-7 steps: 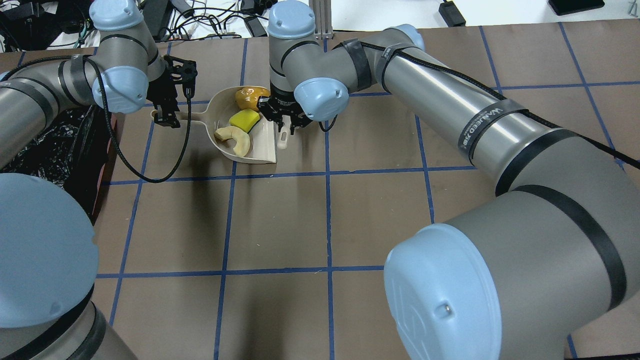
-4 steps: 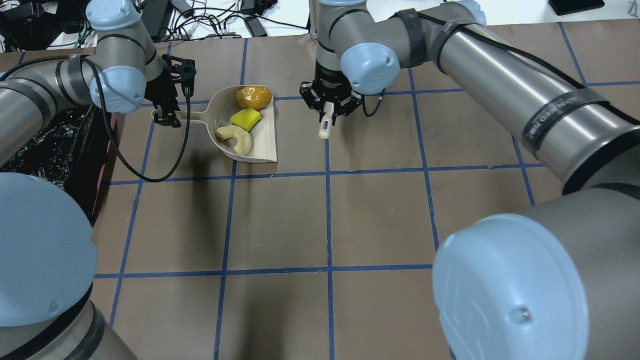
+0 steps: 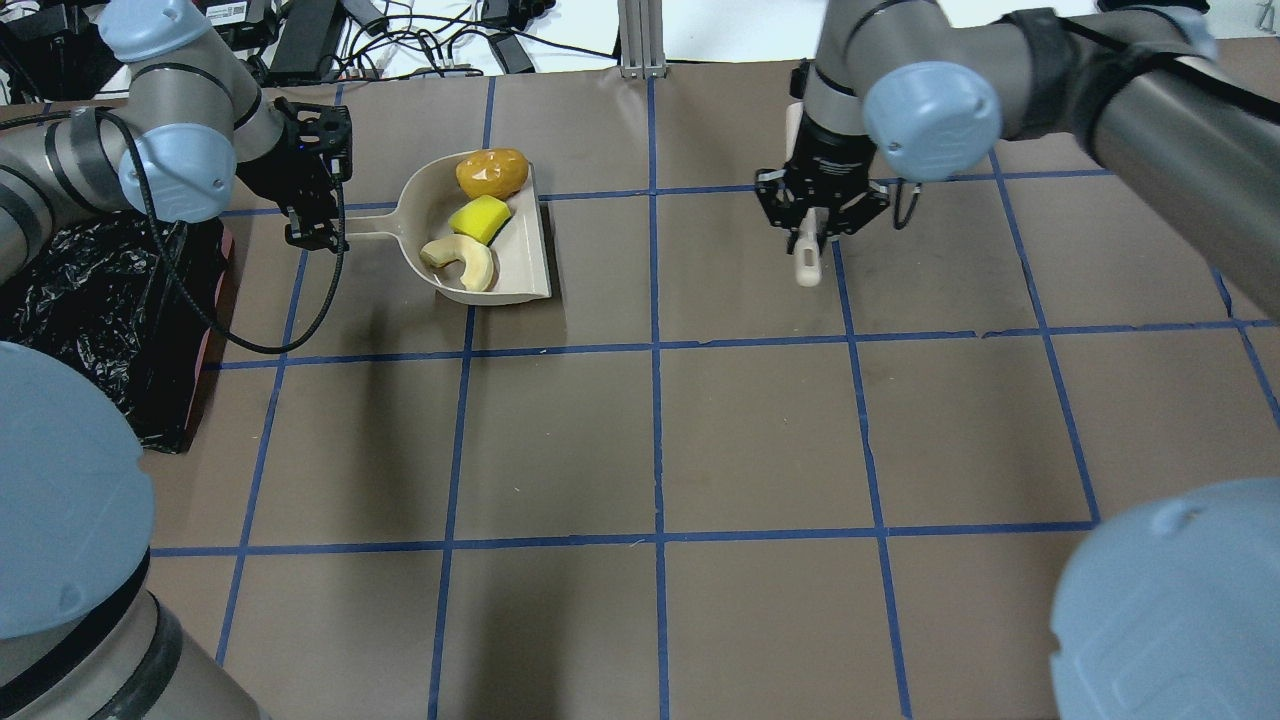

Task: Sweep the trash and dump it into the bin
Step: 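Lift the dustpan toward the bin with the left gripper while the right returns the brush, then hold the dustpan over the bin with the left gripper while the right lowers the brush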

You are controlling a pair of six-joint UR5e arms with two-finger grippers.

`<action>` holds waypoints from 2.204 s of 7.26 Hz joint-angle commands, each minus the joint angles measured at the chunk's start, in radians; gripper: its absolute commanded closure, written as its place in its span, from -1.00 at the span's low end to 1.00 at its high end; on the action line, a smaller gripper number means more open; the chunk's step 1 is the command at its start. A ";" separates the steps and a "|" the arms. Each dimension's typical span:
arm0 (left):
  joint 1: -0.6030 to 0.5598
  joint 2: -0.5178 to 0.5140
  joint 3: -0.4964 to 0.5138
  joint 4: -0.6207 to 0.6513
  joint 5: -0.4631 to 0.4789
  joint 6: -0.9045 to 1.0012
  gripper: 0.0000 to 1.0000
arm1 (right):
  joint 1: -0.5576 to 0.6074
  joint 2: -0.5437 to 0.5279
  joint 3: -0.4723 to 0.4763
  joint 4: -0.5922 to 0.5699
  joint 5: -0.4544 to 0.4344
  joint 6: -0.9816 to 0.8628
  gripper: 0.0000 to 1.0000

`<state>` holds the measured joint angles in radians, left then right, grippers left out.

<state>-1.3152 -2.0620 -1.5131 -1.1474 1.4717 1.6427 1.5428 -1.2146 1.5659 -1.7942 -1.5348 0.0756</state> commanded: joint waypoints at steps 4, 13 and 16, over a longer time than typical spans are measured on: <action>0.153 0.108 0.114 -0.268 -0.025 0.075 0.59 | -0.275 -0.033 0.118 -0.020 -0.145 -0.436 1.00; 0.583 0.057 0.303 -0.316 0.129 0.710 0.69 | -0.336 0.041 0.138 -0.185 -0.069 -0.379 1.00; 0.614 0.019 0.335 -0.236 0.190 0.801 0.74 | -0.334 0.044 0.140 -0.182 -0.057 -0.425 1.00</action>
<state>-0.7149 -2.0287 -1.1984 -1.4141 1.6435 2.4057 1.2083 -1.1721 1.7055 -1.9778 -1.5954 -0.3337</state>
